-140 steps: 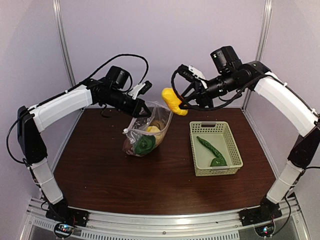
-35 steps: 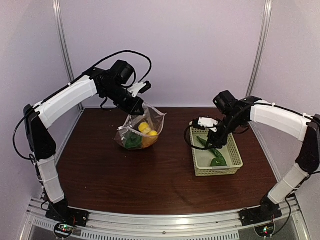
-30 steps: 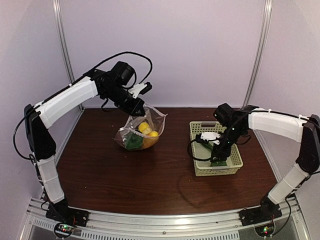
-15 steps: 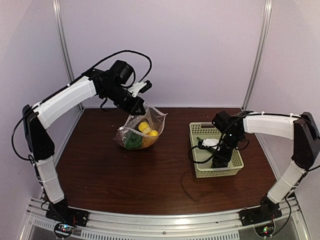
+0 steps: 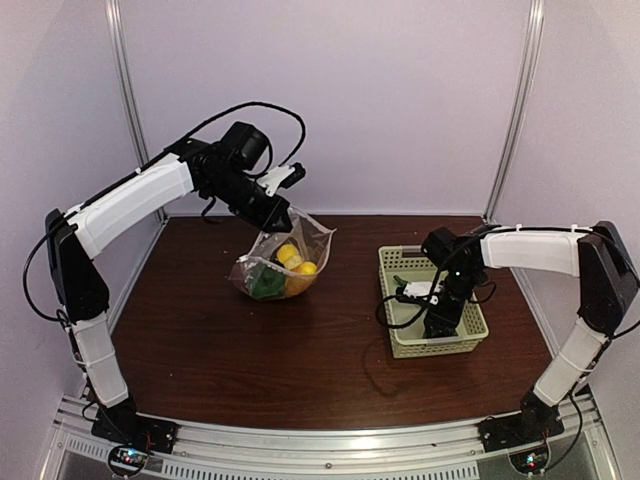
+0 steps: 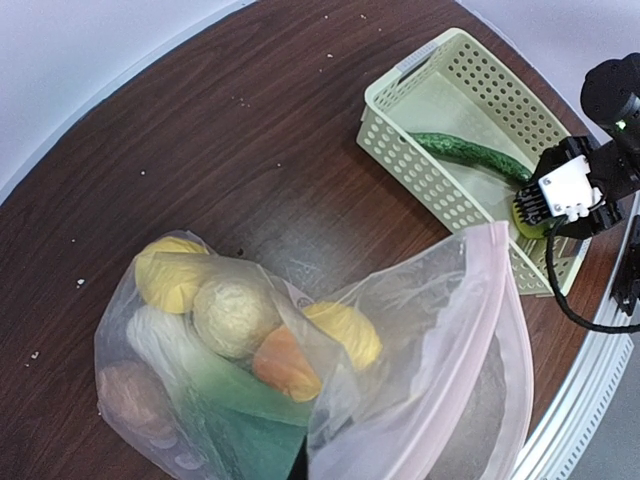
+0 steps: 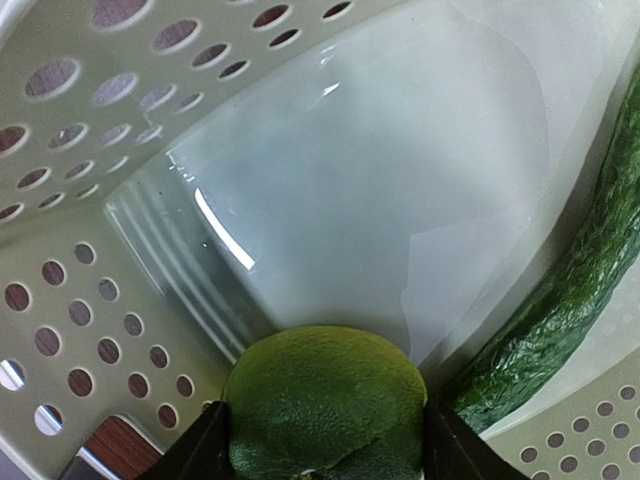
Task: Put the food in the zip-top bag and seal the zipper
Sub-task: Pick up the fake fruit from the bin.
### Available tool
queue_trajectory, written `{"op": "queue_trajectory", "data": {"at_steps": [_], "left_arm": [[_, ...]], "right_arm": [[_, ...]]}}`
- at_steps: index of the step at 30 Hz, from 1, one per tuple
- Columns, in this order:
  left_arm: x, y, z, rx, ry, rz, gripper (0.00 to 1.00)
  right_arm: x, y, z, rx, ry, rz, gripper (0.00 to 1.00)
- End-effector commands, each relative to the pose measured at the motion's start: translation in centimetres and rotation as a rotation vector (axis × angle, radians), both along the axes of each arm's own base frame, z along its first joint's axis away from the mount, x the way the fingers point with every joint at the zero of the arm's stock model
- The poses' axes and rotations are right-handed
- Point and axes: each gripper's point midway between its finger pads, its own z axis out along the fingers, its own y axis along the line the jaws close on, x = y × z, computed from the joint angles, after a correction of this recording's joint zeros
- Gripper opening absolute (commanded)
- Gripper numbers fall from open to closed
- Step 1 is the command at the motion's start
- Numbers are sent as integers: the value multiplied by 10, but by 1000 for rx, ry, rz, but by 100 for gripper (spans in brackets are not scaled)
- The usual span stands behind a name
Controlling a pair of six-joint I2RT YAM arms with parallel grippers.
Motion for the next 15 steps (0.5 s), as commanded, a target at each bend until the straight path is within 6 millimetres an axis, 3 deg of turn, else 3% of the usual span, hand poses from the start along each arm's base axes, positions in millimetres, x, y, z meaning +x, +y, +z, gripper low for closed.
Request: {"op": "queue_trajectory", "data": {"at_steps": [1,7,10,15], "left_arm": [[-1,-6,18,-48,-46,-18,0],[-2,-6,18,-50,-44,-20,0],[-2,-6,17,-48,-43,-20,0],[-1,-8,17,-59,-46,-25,0]], "right_arm": [[3,-10,-1,-43,-5,-28,54],[16,-2,31,1,-71,-20,38],[22,7,53,54,-110,-16,36],[25,36,117,249,-191,46,37]]}}
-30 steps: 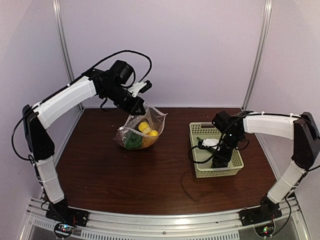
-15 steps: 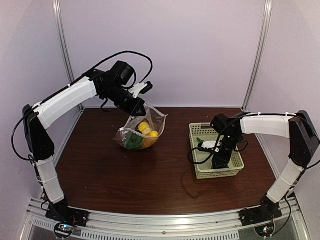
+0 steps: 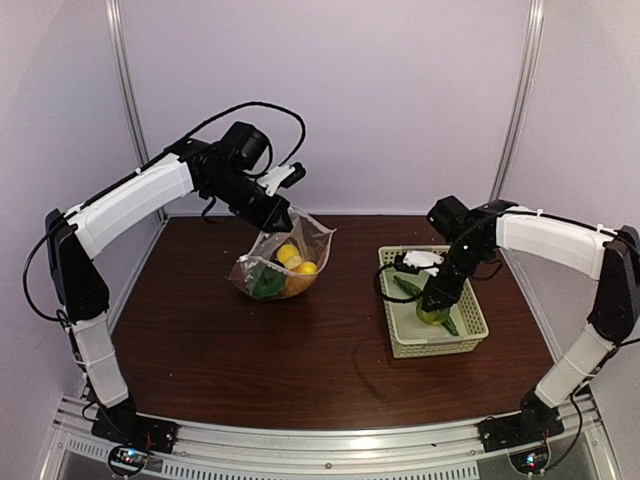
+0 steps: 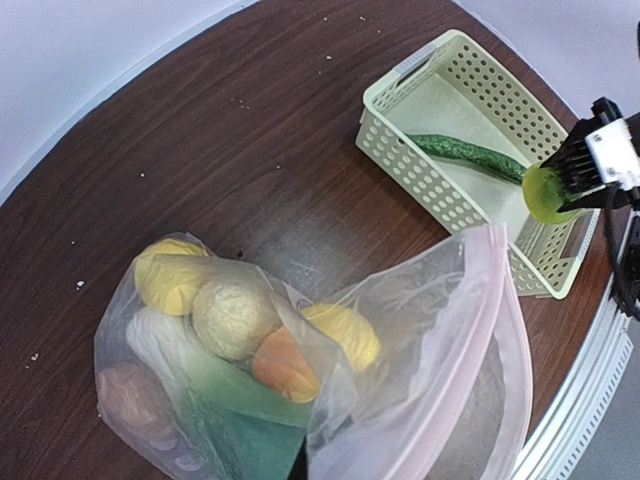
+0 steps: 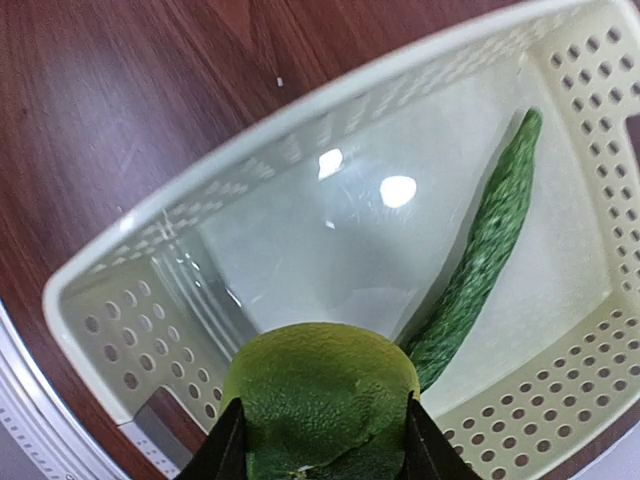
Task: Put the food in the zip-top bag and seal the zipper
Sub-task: Pick up the fake fruit from the bin, then place the fake fruit in the zipper food storage bag.
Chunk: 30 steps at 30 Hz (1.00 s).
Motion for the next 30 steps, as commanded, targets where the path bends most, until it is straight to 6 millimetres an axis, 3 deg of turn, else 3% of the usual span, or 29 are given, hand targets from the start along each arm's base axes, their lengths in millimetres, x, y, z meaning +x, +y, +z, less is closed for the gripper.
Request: {"op": "queue_trajectory", "data": {"at_steps": [1,7,9,12,16,21,26,30], "left_arm": [[-2,-8,17,-61,-43,-27,0],[-5,-17,20,-110,-31,-54,0],[-7,-22,22,-136,-18,-68,0],[-9,-23,21,-148,-5,-70,0],[-13,-25,29,-179,-3,-81,0],[-26,-29,58,-278,-18,-123,0],[-37,-28,85,-372,-48,-146,0],[-38,-27,82,-369,-44,-151,0]], "right_arm": [[1,29,75,214,-96,69,37],[11,82,180,562,-240,190,38],[14,99,209,669,-250,221,38],[15,127,237,777,-214,265,38],[5,163,258,817,-200,355,38],[-13,194,268,809,-257,453,38],[-18,212,262,750,-309,492,38],[-5,222,253,642,-426,468,38]]}}
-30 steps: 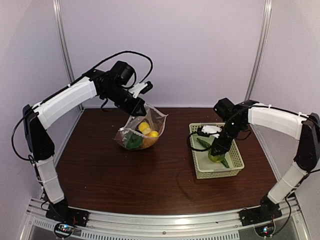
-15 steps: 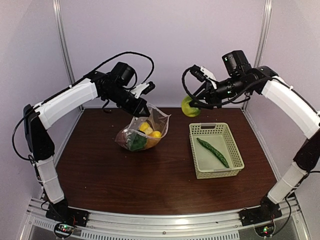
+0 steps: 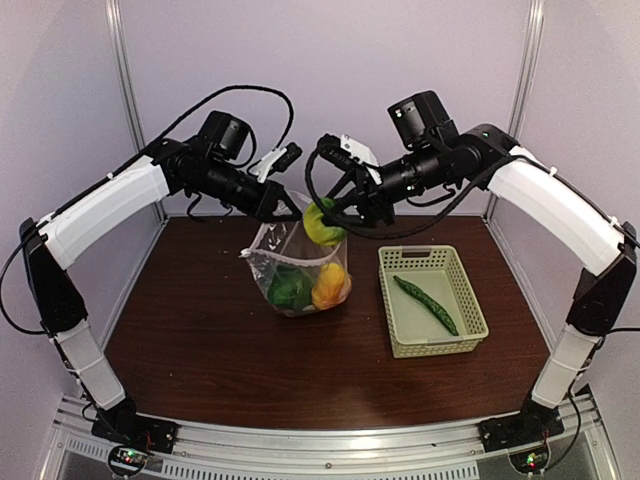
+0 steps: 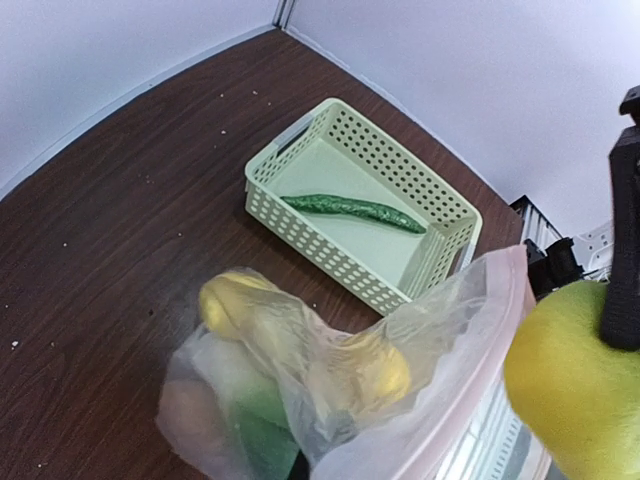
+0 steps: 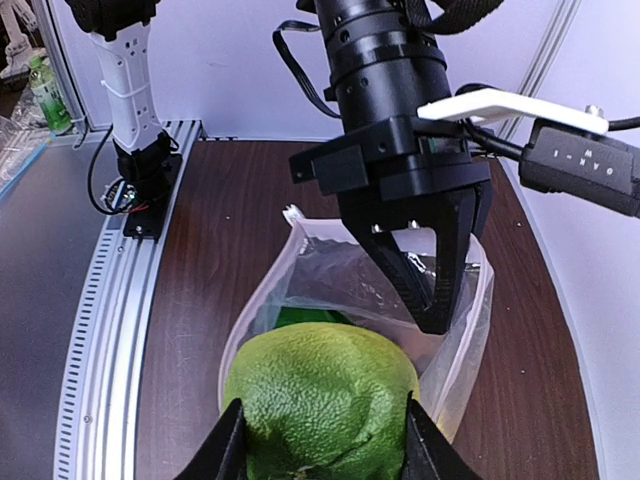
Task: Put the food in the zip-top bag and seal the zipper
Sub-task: Place the fake fruit in the zipper food storage bag, then adjust the zipper food storage bag at the center of the board.
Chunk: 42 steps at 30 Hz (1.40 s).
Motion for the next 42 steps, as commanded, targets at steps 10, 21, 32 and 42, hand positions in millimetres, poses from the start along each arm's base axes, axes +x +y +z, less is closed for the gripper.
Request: {"op": "queue_trajectory", "data": {"at_steps": [10,21,32,42], "left_arm": [[6,-8,11,-59,-39,-15,0],[13,-8,-7,-17,-17,6,0],[15,-10,-15,-4,-2,6,0],[22,-5,-24,41,-10,37,0]], "right_arm": [[45,17,-29,-167,-226,-192,50],[3,13,-34,-194,-191,-25,70],[-28,8,-107,-474,-272,106,69],[-6,12,-103,-537,-385,1,2]]}}
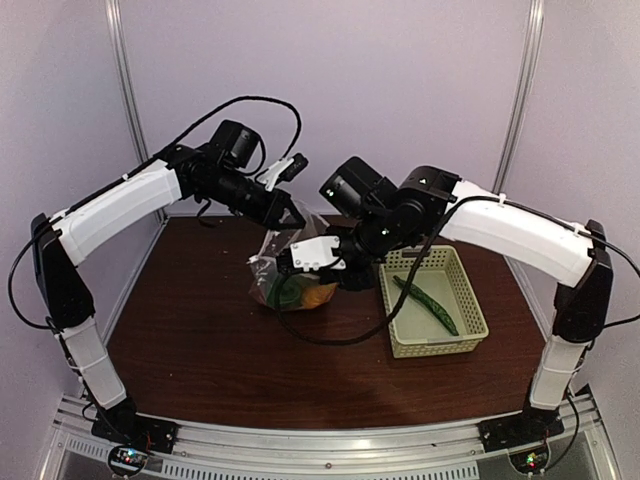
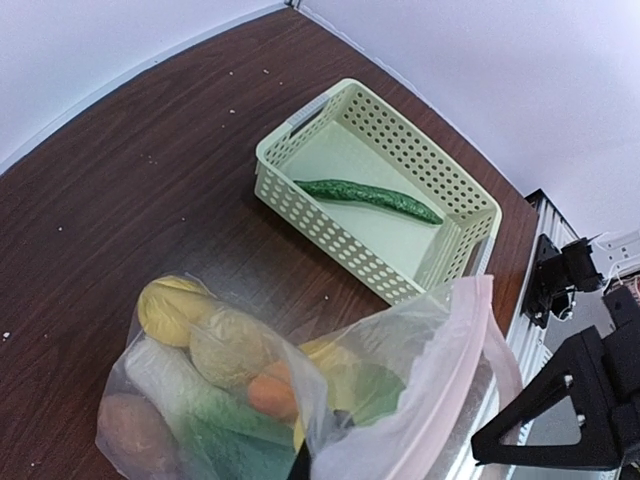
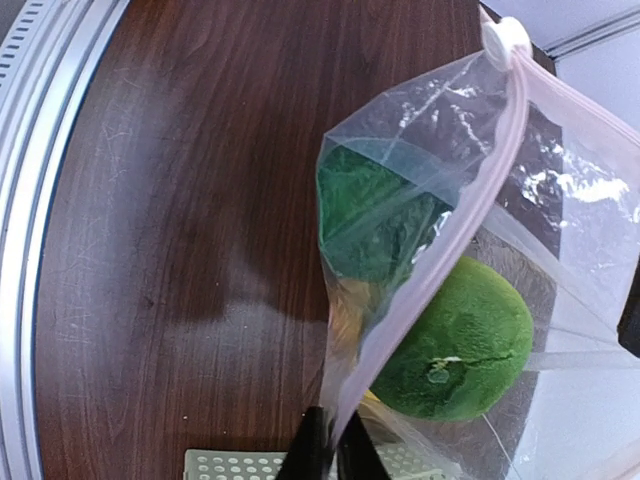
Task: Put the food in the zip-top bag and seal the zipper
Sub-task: Adjust the zipper food storage bag at the center of the board.
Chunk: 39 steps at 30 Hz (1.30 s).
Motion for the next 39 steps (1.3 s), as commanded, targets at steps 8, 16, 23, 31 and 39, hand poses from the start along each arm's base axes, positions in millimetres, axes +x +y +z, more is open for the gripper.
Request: {"op": "queue_trajectory", "data": {"at_steps": [8,16,23,31,39], "left_arm": [[68,71,-55,543,-161,324,0],[46,53,60,55,-328,313,0],[27,45,84,-145,-356,240,8],[41,32,23,20,-192,176,5],[42,32,18,30,-179,181,5]], "right_arm": [[55,12,70,154,-174,-148,0],[54,8,87,270,-154,-144,0],[56,-1,71,233,-152,-170,1],[52,1,71,253,-89,-206,50],[44,-63,134,471,88,-293,75]]}}
